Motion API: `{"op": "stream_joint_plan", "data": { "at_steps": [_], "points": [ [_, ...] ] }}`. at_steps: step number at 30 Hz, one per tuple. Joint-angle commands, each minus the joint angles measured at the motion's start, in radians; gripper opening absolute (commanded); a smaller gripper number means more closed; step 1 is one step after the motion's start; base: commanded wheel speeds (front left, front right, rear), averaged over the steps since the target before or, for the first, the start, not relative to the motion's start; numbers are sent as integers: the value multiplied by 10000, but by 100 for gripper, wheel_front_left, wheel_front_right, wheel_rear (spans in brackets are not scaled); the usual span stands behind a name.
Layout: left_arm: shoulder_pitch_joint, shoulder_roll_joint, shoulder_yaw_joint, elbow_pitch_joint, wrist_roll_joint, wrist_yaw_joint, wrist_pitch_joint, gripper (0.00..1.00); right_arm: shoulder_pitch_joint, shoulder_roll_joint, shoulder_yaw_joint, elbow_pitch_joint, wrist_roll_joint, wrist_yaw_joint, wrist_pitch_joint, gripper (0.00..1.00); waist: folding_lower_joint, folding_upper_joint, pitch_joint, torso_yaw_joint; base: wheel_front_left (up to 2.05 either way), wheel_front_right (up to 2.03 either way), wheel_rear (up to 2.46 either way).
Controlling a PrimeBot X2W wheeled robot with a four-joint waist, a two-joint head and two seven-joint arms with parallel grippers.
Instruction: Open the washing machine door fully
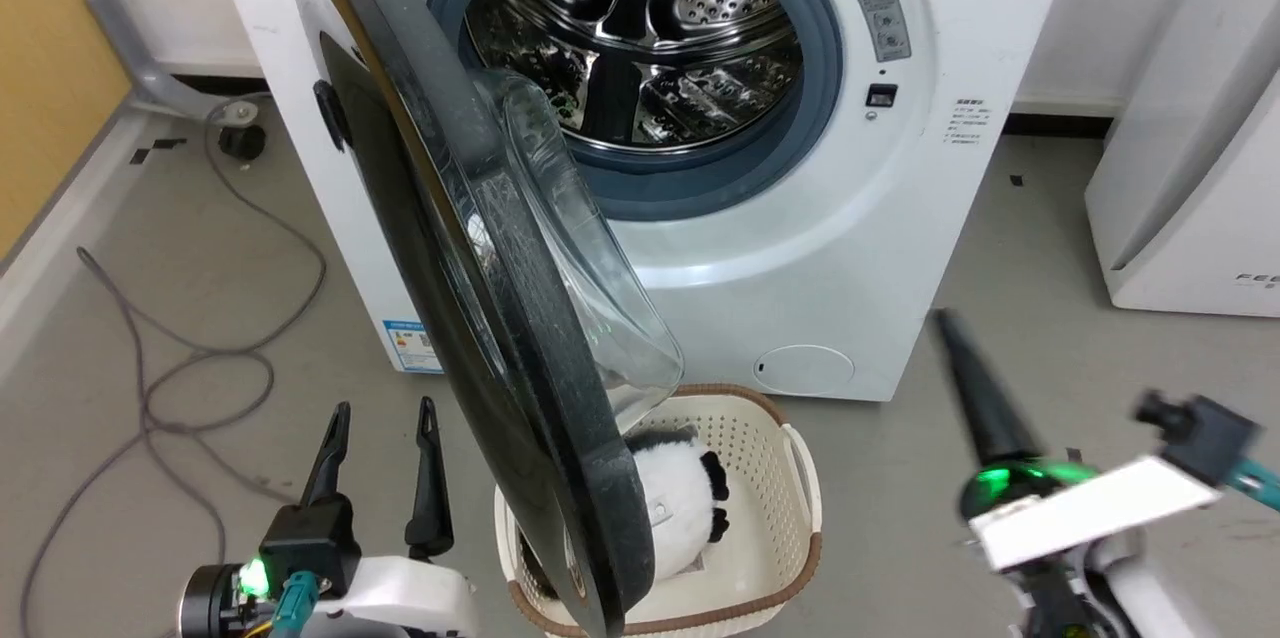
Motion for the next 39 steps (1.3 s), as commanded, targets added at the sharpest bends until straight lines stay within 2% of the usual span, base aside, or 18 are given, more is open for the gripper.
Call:
{"op": "stream_joint_plan", "data": {
  "at_steps": [1, 5, 9, 12, 16, 17, 20, 26, 27, 28, 39],
  "points": [
    [185, 8, 52, -18, 92, -12, -55, 100, -29, -176, -230, 315, -878, 14, -599, 0, 1, -1, -52, -59, 0, 0, 0],
    [254, 8, 124, -52, 116, -13, -55, 100, 7, 203, -1547, 405, -2808, 14, -860, 0, 1, -1, -102, -165, 0, 0, 0],
    [289, 8, 193, -106, 130, -7, -55, 100, 336, 765, -2948, -534, -5952, 14, -867, 0, 1, -1, -91, -274, 0, 0, 0],
    [298, 8, 226, -133, 149, -5, -55, 100, 700, 1093, -3400, -1160, -8261, 14, -869, 0, 1, -1, -70, -360, 0, 0, 0],
    [285, 8, 235, -132, 162, -13, -55, 100, 1228, 1340, -3649, -1428, -10460, 14, -870, 0, 1, -1, -50, -428, 0, 0, 0],
    [274, 8, 229, -127, 159, -16, -55, 100, 1393, 1425, -3721, -1447, -10807, 14, -870, 0, 1, -1, -50, -429, 0, 0, 0],
    [251, 8, 221, -117, 159, -21, -55, 100, 1860, 1735, -4092, -1331, -10915, 14, -870, 0, 1, -1, -53, -432, 0, 0, 0],
    [187, 8, 276, -76, 183, -41, -55, 100, 2528, 1893, -4217, -733, -11153, 14, -871, 0, 1, -1, -55, -427, 0, 0, 0],
    [188, 8, 288, -71, 179, -40, -55, 100, 2589, 1906, -4180, -612, -11027, 14, -871, 37, 1, -1, -58, -430, 0, 0, 0],
    [189, 8, 302, -64, 173, -41, -55, 100, 2625, 1915, -4119, -512, -10887, 14, -871, 100, 1, -1, -61, -436, 0, 0, 0],
    [216, 8, 319, -75, 32, 118, -55, 100, 2649, 1930, -3736, -343, -10538, 14, -871, 100, 1, -1, -122, -420, 0, 0, 0]
  ]
}}
